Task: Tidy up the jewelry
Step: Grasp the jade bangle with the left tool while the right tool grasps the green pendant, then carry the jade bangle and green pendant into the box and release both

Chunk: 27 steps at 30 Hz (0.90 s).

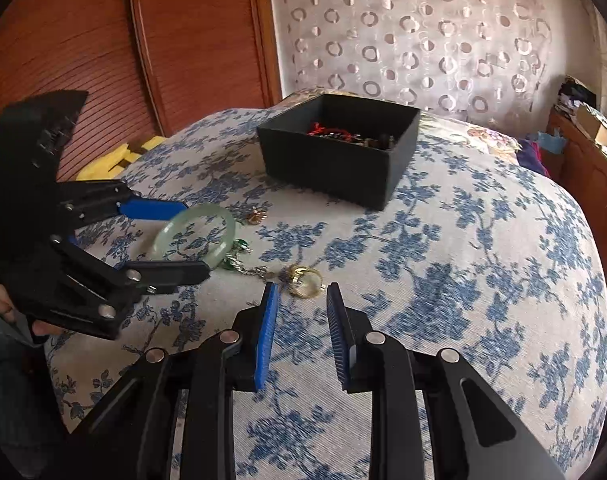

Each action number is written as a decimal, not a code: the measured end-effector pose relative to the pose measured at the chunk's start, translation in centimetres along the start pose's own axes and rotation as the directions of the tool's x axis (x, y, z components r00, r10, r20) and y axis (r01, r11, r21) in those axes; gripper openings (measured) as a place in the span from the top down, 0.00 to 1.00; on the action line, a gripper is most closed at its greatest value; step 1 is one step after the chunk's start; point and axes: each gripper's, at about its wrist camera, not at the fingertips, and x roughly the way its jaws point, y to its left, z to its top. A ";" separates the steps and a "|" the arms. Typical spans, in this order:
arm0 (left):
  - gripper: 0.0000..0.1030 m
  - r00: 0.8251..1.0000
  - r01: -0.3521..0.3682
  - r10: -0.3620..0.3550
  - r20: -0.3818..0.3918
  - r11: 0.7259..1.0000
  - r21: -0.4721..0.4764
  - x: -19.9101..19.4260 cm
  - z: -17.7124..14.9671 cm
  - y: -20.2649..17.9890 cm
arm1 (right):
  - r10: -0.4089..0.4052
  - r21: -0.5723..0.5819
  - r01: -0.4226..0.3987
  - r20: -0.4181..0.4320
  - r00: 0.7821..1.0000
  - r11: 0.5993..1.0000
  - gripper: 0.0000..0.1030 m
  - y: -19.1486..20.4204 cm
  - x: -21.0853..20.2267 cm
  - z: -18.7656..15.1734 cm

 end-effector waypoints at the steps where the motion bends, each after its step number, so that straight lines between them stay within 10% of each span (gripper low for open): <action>1: 0.33 1.000 -0.004 0.004 0.011 1.000 -0.011 -0.5 -0.1 0.3 | 0.004 -0.007 -0.004 -0.003 1.000 1.000 0.73 0.3 0.2 0.2; 27: 0.33 0.990 -0.075 0.089 0.107 0.989 -0.128 -4.7 -1.4 5.7 | -0.008 -0.206 -0.017 -0.122 0.992 0.978 0.82 6.1 5.3 3.9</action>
